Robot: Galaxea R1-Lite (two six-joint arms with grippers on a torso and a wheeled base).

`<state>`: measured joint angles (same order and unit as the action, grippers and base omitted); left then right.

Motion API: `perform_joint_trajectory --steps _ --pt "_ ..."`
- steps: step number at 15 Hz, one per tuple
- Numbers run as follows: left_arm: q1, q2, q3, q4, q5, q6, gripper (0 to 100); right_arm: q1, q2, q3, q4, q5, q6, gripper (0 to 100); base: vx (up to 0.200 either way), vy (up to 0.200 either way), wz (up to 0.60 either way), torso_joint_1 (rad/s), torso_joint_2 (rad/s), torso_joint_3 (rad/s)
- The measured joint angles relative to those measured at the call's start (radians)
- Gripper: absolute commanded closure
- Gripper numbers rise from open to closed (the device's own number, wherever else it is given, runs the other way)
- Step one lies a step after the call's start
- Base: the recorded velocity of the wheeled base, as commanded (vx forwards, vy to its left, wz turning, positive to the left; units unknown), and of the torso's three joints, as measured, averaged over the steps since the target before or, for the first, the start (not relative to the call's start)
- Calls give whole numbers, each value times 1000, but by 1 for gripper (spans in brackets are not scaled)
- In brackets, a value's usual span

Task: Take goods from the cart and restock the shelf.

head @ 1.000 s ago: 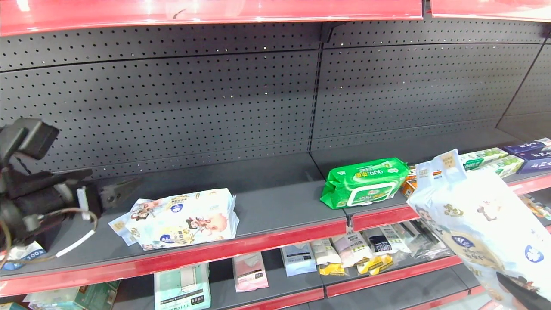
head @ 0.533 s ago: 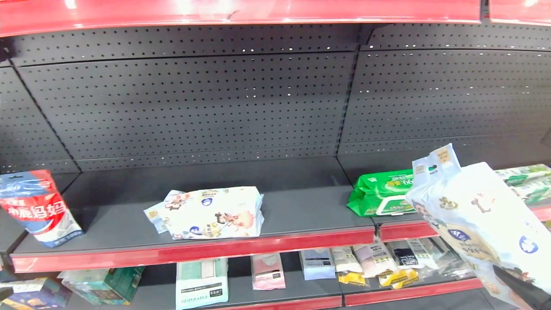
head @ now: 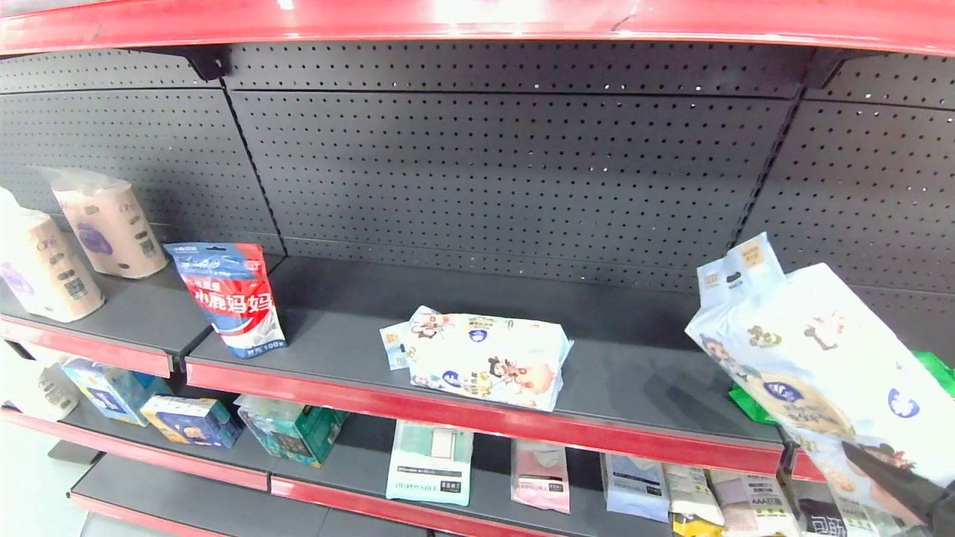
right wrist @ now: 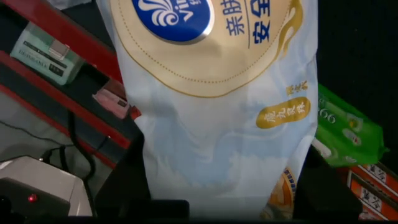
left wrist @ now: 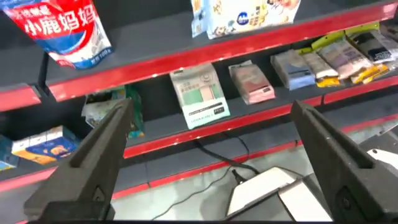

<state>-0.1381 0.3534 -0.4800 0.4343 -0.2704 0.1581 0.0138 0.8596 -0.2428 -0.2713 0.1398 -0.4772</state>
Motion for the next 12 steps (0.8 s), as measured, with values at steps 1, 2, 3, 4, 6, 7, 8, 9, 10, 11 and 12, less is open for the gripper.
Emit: perform_joint_trajectory --steps 1,2,3,4,6,7,8,9,10,11,12 --pt "0 -23 16 -1 -1 1 0 1 20 -30 -4 3 -2 100 0 0 0 0 0 0" --pt "1 -58 36 -1 -2 1 0 13 51 -62 -1 9 -2 100 0 0 0 0 0 0" --pt "-1 -94 58 -1 -1 0 0 29 84 -96 -3 14 -2 100 0 0 0 0 0 0" --pt "0 -134 83 -3 1 -1 0 49 117 -126 -3 15 -2 100 0 0 0 0 0 0" --pt "1 -202 142 -51 21 -30 0 102 200 -181 -7 16 0 100 0 0 0 0 0 0" --pt "0 -219 164 -97 29 -58 0 124 242 -209 -10 19 0 100 0 0 0 0 0 0" --pt "1 -233 192 -143 53 -87 0 141 297 -243 -10 27 1 100 0 0 0 0 0 0" --pt "1 -241 211 -170 97 -115 0 151 350 -280 -12 39 0 100 0 0 0 0 0 0" --pt "1 -247 228 -187 184 -147 0 158 406 -318 -12 59 0 100 0 0 0 0 0 0" --pt "1 -251 251 -206 267 -185 0 162 463 -361 -13 80 -2 100 0 0 0 0 0 0" --pt "0 -254 270 -231 309 -211 0 162 509 -394 -15 92 -4 100 0 0 0 0 0 0"
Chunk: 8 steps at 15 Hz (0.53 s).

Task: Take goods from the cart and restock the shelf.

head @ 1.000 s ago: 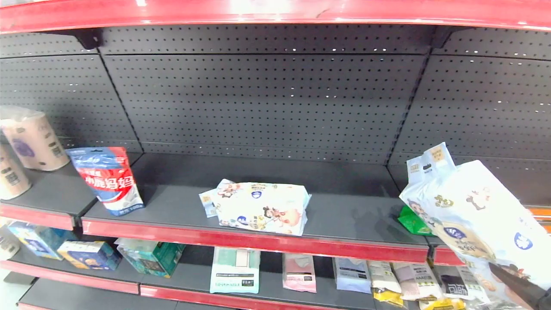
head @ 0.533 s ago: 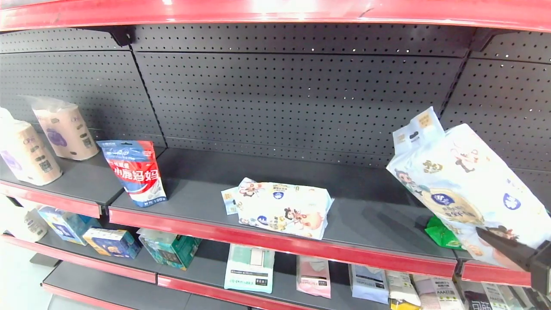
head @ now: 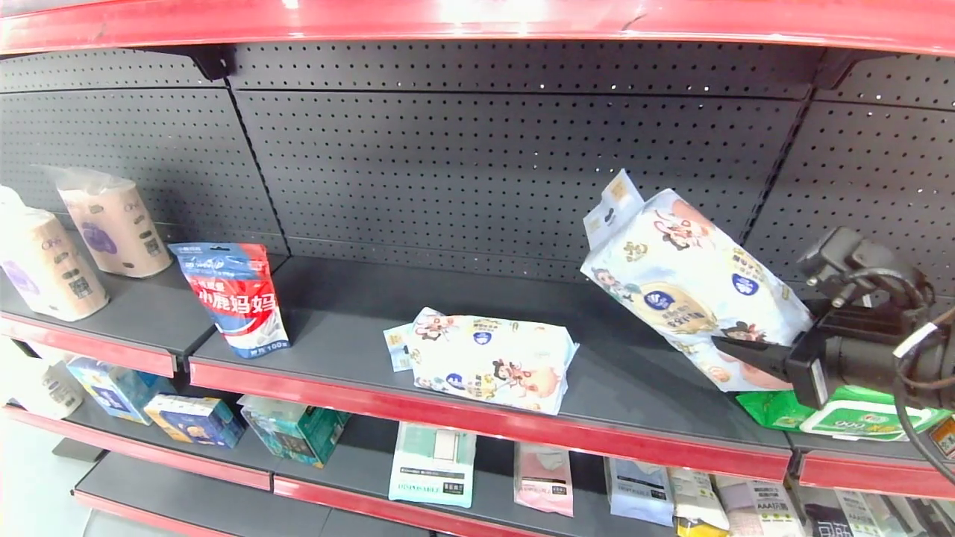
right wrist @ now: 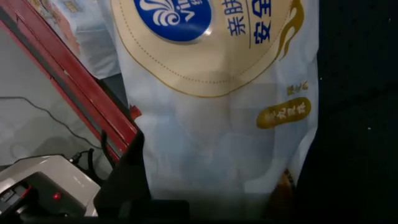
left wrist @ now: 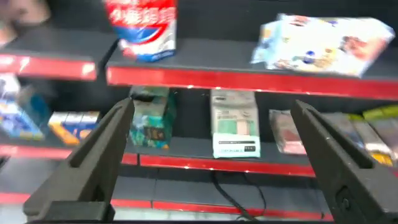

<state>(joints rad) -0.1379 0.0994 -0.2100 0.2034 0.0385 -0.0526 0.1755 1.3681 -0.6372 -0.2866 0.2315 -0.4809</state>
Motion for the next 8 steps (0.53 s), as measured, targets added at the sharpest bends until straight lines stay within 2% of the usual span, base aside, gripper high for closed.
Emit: perform_joint_trajectory --steps 1,2,3,4,5,8 --pt "0 -2 31 -26 46 -23 0 -1 41 -20 0 7 -1 100 0 0 0 0 0 0" --pt "0 -3 59 -66 64 -34 0 -1 76 -36 -2 16 -2 100 0 0 0 0 0 0" --pt "0 -3 99 -110 56 -35 0 -1 101 -41 -1 27 -4 100 0 0 0 0 0 0" --pt "-2 -4 135 -183 8 -34 0 0 122 -45 -2 29 -5 100 0 0 0 0 0 0" --pt "-5 -4 164 -185 -36 -31 0 -1 137 -46 -1 31 -5 100 0 0 0 0 0 0" --pt "-10 -4 185 -195 -66 -22 0 -13 162 -48 -3 40 -6 100 0 0 0 0 0 0"
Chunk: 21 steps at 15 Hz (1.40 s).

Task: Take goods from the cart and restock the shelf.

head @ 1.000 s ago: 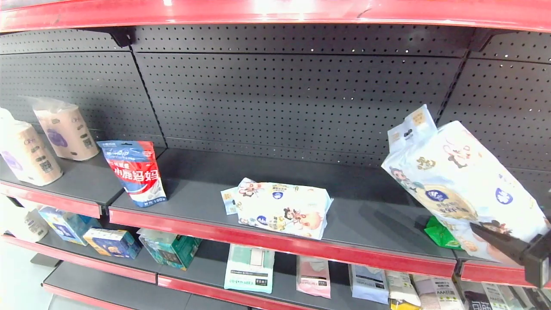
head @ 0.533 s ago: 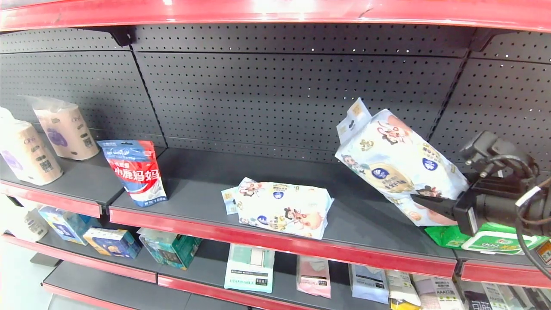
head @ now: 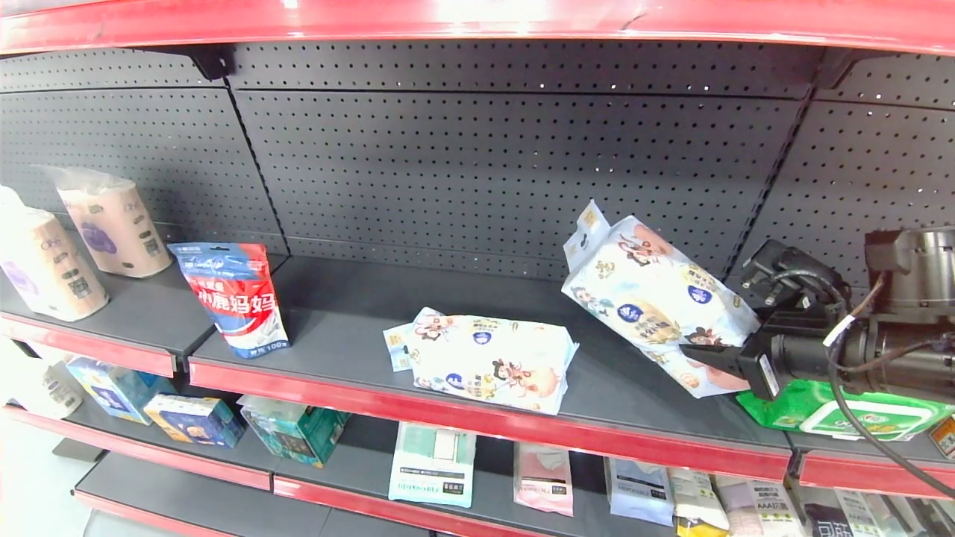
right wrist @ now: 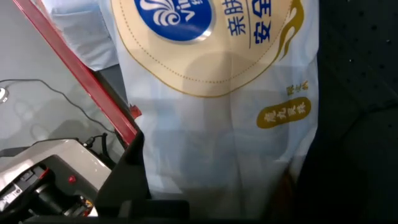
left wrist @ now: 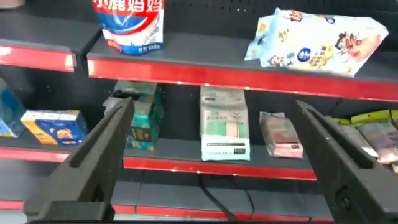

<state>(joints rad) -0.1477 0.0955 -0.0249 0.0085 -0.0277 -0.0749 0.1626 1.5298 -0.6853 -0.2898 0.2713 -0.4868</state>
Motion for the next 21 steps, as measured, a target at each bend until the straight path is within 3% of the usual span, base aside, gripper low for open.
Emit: perform_joint_trajectory --steps 2,4,6,11,13,15,16,21 --pt "1 1 3 6 20 -5 0 -14 11 0 0 6 -10 100 0 0 0 0 0 0" --pt "38 1 4 3 92 -45 0 -21 22 -4 0 6 -16 100 0 0 0 0 0 0" --pt "56 1 5 -6 167 -62 0 -24 27 -3 0 6 -16 100 0 0 0 0 0 0" --pt "139 11 7 -7 188 -38 0 -23 31 -3 0 6 -19 100 0 0 0 0 0 0" --pt "158 -2 9 -8 147 -21 0 -23 31 -1 0 6 -29 100 0 0 0 0 0 0" --pt "150 -46 16 -8 5 41 0 -21 33 0 0 6 -29 100 0 0 0 0 0 0" --pt "150 -61 20 -9 -7 56 0 -21 34 0 -3 5 -29 100 0 0 0 0 0 0" --pt "150 -90 24 -9 -8 67 0 -23 55 -1 -23 5 -34 100 0 0 0 0 0 0"
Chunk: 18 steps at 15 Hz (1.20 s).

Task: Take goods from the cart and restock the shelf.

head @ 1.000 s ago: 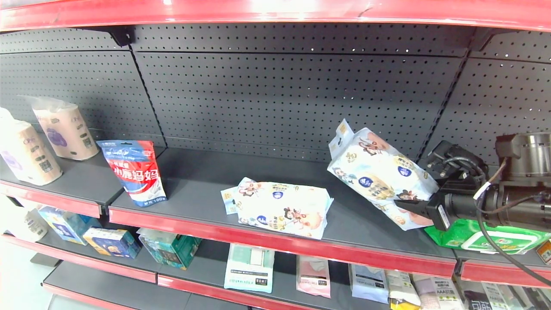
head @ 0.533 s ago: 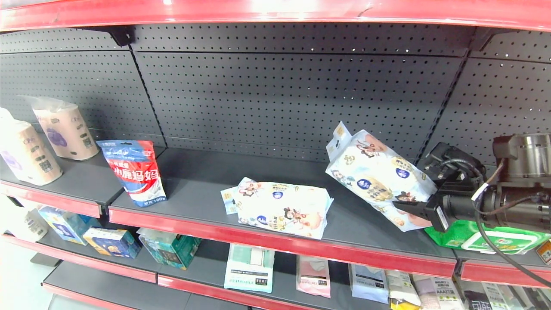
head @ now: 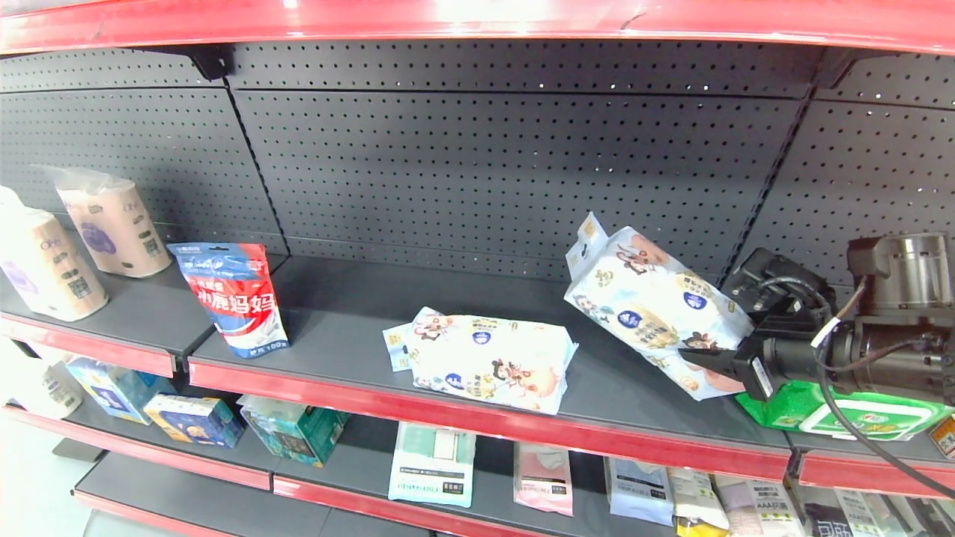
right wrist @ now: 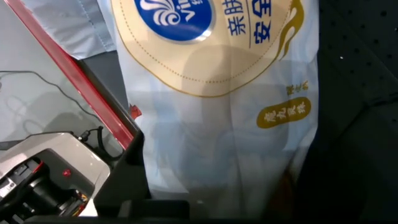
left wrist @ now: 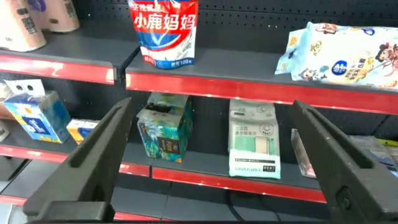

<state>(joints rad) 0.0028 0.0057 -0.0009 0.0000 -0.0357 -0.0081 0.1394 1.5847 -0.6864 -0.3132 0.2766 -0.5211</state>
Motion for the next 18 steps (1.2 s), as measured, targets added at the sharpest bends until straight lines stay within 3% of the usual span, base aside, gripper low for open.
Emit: perform_joint_trajectory --steps 5,14,18 --pt "0 -2 1 0 0 0 0 -1 49 -24 -51 6 -13 100 0 0 0 0 0 0" --pt "0 -3 1 0 0 -1 0 -54 346 -383 -57 101 -136 100 0 0 0 0 0 0" --pt "0 -3 1 0 0 0 0 -9 427 -419 -51 102 -149 100 0 0 0 0 0 0"
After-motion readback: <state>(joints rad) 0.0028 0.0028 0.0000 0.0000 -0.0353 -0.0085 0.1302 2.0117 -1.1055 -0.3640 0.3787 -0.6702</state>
